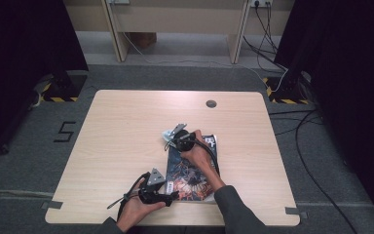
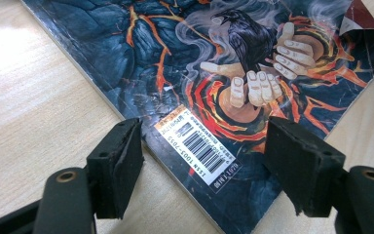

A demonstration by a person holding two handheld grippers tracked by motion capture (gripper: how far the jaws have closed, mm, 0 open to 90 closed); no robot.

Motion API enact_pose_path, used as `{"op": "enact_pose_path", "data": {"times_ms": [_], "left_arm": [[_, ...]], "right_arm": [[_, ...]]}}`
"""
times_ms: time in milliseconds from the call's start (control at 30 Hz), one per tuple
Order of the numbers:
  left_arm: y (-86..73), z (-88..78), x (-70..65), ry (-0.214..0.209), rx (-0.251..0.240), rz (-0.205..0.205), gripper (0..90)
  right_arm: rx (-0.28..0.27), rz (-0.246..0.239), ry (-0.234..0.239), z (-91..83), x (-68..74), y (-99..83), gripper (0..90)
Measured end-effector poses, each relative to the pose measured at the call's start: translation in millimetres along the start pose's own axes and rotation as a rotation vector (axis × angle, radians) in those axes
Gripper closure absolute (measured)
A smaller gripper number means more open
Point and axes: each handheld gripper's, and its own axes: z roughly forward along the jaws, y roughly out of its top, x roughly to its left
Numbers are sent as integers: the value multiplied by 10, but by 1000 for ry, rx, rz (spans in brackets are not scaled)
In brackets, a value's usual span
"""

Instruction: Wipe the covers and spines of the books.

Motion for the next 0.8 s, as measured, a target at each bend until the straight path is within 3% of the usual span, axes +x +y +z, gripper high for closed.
{"op": "enact_pose_path", "data": {"times_ms": [67, 200, 267, 400, 500, 600, 767, 800], "left_arm": [[1, 0, 0, 0, 2, -2, 298], [5, 0, -5, 1, 5, -4, 299], [3, -1, -6, 2, 4, -5, 300], [3, -5, -14, 4, 2, 1, 300], [3, -13, -24, 11, 1, 12, 300], [-3, -69, -44, -13, 29, 49, 296], [-53, -132, -92, -33, 34, 60, 334], [-61, -125, -106, -26, 41, 77, 350]], "right_arm": [[1, -31, 12, -31, 58, -5, 779], [-6, -44, 54, -98, 144, -46, 778], [1, -25, 62, -123, 169, -70, 777], [-25, -4, 75, -126, 133, -114, 773], [-11, 23, 57, -139, 103, -140, 771], [-5, 20, 29, -157, 37, -183, 768], [-10, 90, 30, -212, -80, -323, 766], [-15, 91, 34, -216, -85, -333, 765]]}}
